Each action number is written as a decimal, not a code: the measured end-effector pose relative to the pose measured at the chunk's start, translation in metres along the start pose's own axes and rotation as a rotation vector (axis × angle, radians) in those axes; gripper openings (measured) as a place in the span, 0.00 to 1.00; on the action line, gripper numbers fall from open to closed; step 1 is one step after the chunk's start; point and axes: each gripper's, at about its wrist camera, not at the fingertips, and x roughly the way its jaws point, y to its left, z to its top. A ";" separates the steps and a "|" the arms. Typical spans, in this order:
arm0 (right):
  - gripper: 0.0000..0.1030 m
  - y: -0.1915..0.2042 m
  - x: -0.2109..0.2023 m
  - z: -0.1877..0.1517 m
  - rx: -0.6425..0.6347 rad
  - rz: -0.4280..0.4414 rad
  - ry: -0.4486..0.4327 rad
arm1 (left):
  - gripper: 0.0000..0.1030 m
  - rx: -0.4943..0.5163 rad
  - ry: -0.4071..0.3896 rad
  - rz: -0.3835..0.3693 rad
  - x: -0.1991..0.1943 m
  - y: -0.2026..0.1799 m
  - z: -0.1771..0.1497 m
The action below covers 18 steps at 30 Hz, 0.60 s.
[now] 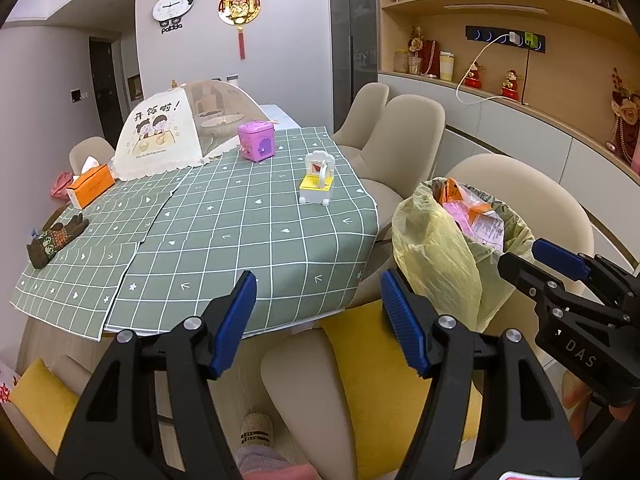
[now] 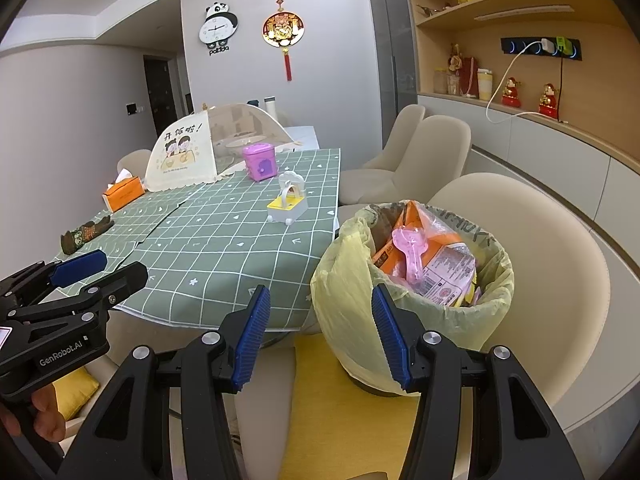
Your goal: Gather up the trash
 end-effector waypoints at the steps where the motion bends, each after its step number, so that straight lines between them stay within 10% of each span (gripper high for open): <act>1: 0.48 0.000 0.000 0.000 -0.002 -0.001 0.001 | 0.60 0.000 -0.001 0.000 0.000 0.000 0.000; 18: 0.48 0.001 -0.002 0.001 -0.007 0.001 0.000 | 0.60 -0.008 -0.007 0.000 -0.003 0.002 -0.001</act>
